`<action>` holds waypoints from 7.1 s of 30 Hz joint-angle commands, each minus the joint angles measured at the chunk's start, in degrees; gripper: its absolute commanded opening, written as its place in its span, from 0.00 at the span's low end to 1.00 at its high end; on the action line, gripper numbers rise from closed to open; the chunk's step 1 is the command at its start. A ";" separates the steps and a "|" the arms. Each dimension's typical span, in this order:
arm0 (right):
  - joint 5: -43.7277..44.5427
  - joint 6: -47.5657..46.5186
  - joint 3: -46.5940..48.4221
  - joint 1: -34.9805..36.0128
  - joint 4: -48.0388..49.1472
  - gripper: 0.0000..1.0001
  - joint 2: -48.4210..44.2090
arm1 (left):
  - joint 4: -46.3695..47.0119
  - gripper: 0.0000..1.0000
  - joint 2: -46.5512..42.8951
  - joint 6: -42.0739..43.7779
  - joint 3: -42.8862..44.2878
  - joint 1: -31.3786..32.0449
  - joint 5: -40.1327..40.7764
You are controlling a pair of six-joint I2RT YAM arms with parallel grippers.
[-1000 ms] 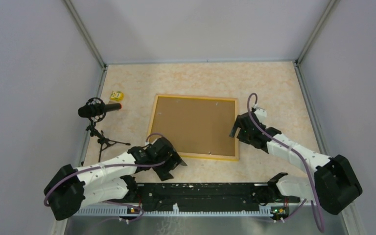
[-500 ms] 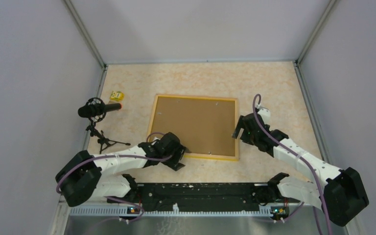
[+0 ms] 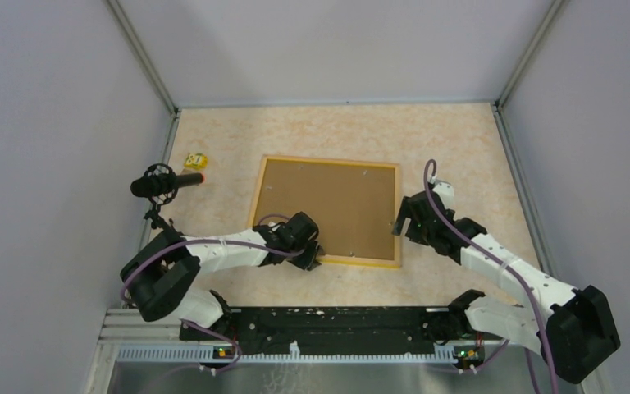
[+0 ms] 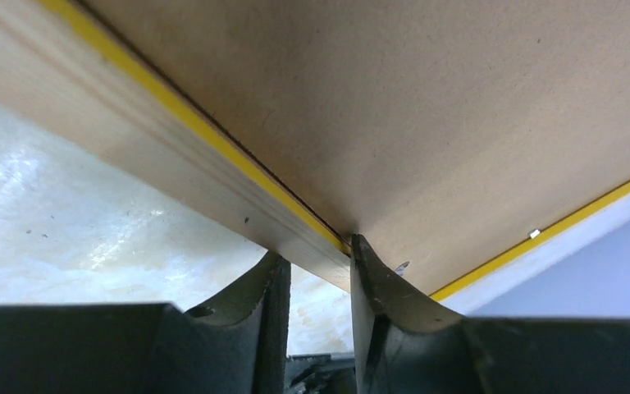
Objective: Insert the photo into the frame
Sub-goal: Install the photo frame at the center of the board, then adjust the photo frame at the center of the board, then install the photo frame at the center of the board.
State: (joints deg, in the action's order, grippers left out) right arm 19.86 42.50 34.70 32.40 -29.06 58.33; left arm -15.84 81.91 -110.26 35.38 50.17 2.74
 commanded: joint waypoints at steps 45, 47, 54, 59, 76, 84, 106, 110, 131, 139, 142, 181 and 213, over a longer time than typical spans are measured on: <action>-21.38 -25.57 11.51 -17.20 14.23 0.73 29.14 | 1.29 0.00 -2.10 74.92 -0.01 -8.92 23.26; -20.91 -25.50 11.61 -17.15 14.49 0.72 30.27 | 1.02 0.00 -0.94 74.99 0.60 -8.95 23.19; -20.04 -24.78 12.60 -14.42 14.19 0.71 33.11 | -0.02 0.00 1.21 74.92 1.96 -8.91 23.28; -18.64 -24.24 12.06 -13.77 12.15 0.71 31.88 | 0.67 0.13 0.52 75.14 1.30 -8.95 23.12; -19.39 -22.98 11.13 -13.80 13.48 0.71 28.56 | -0.22 0.21 1.97 74.63 2.21 -8.95 23.51; -19.60 -22.68 11.75 -13.57 14.89 0.68 31.59 | -0.21 0.21 1.98 74.65 2.26 -8.89 23.41; -18.66 -19.77 9.33 -12.17 19.88 0.66 32.53 | -0.50 0.21 2.25 74.75 2.47 -8.94 23.35; -16.14 -18.31 9.40 -11.83 19.66 0.63 33.81 | -0.50 0.21 2.42 74.75 2.56 -8.93 23.30; -1.97 -7.53 8.91 -8.07 14.22 0.41 36.38 | -0.49 0.22 1.87 74.58 2.33 -8.94 23.45; -8.04 -10.51 10.38 -7.35 11.03 0.46 35.04 | -0.44 0.22 2.02 74.66 2.28 -8.94 23.37; -9.04 -11.43 11.52 -7.35 7.30 0.53 34.32 | -0.51 0.22 1.97 74.66 2.29 -8.90 23.44; -8.68 -18.84 26.04 -8.32 -0.72 0.76 43.63 | -3.38 0.62 -10.46 73.26 2.87 -7.82 11.07; -10.65 -2.27 7.91 -9.13 18.17 0.17 34.72 | -2.94 0.80 -29.42 69.47 -0.89 -7.00 -15.84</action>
State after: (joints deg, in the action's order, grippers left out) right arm 8.01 33.69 49.50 24.21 -9.37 93.91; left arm -23.57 54.06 -37.85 37.19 42.89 -10.22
